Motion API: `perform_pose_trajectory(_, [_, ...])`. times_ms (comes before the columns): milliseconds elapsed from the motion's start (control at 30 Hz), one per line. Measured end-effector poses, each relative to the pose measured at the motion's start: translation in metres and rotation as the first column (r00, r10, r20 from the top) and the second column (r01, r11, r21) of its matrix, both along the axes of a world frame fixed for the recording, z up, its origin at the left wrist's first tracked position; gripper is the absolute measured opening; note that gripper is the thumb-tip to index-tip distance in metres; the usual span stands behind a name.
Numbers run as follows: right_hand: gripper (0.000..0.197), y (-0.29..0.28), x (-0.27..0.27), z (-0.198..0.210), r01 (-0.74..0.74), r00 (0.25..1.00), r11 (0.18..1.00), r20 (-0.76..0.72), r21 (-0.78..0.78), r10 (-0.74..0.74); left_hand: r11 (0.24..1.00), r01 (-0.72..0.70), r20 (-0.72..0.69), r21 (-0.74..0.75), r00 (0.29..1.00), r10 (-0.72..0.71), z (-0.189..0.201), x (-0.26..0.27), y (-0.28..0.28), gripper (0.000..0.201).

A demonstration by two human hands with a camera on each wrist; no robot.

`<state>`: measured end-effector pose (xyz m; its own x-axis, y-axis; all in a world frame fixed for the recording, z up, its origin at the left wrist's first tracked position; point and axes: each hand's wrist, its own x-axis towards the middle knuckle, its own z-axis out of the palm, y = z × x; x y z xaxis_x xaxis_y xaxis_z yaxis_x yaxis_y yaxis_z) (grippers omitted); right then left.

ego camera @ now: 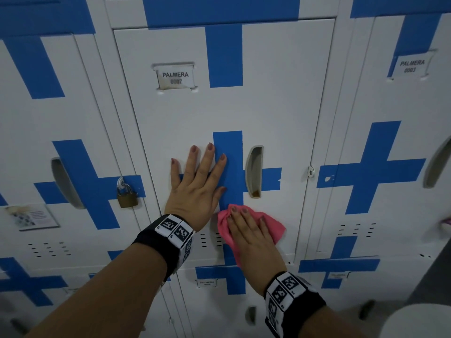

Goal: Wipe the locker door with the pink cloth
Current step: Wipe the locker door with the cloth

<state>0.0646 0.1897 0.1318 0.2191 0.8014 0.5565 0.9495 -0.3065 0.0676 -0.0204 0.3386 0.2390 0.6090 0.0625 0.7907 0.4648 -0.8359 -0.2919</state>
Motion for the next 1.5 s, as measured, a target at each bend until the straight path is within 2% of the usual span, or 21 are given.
perform_pose_trajectory(133, [0.118, -0.013, 0.012, -0.006, -0.055, 0.987, 0.989, 0.144, -0.14, 0.075, 1.0, 0.0, 0.002, 0.004, 1.0, 0.0, 0.0, 0.0, 0.0, 0.069])
perform_pose_trajectory(267, [0.105, -0.03, 0.026, -0.003, -0.069, 0.973, 0.971, 0.201, -0.229, 0.116, 1.0, 0.001, 0.0, 0.004, 1.0, -0.001, 0.001, 0.0, 0.0, 0.068])
perform_pose_trajectory(400, [0.106, -0.04, 0.026, 0.005, -0.032, 0.987, 0.974, 0.148, -0.223, 0.067, 1.0, 0.01, 0.004, 0.005, 1.0, -0.01, 0.0, -0.001, 0.0, 0.068])
perform_pose_trajectory(533, [0.121, -0.03, 0.016, 0.018, -0.003, 0.997, 0.994, 0.071, -0.111, 0.011, 1.0, 0.007, 0.012, 0.009, 1.0, -0.007, 0.0, 0.0, -0.001, 0.069])
perform_pose_trajectory(667, [0.123, -0.008, 0.006, 0.023, -0.007, 0.995, 0.995, 0.101, -0.095, 0.016, 1.0, 0.003, 0.009, 0.009, 1.0, -0.003, 0.0, 0.0, -0.001, 0.068])
perform_pose_trajectory(767, [0.121, -0.006, 0.005, 0.02, -0.018, 0.992, 0.986, 0.12, -0.166, 0.038, 1.0, 0.001, 0.007, 0.009, 1.0, -0.001, 0.0, 0.0, 0.0, 0.068])
perform_pose_trajectory(933, [0.09, -0.007, 0.008, 0.014, -0.132, 0.963, 0.926, 0.176, -0.355, 0.204, 1.0, 0.009, 0.014, 0.015, 1.0, -0.01, -0.001, 0.0, 0.0, 0.067])
perform_pose_trajectory(1100, [0.092, -0.01, 0.012, 0.007, -0.13, 0.965, 0.866, 0.139, -0.483, 0.222, 1.0, -0.003, 0.01, 0.017, 1.0, 0.003, 0.0, 0.0, 0.0, 0.067])
perform_pose_trajectory(1233, [0.078, -0.018, 0.018, 0.008, -0.127, 0.962, 0.793, 0.121, -0.596, 0.245, 1.0, 0.0, 0.008, 0.015, 1.0, 0.0, 0.0, 0.0, 0.0, 0.067])
perform_pose_trajectory(1433, [0.072, -0.032, 0.03, -0.004, -0.149, 0.967, 0.788, 0.079, -0.597, 0.243, 1.0, 0.007, 0.007, 0.004, 1.0, -0.007, 0.0, -0.001, 0.0, 0.067])
perform_pose_trajectory(1500, [0.078, -0.038, 0.031, -0.005, -0.116, 0.959, 0.786, 0.137, -0.608, 0.247, 1.0, 0.002, 0.003, 0.002, 1.0, -0.002, 0.0, -0.001, 0.0, 0.067])
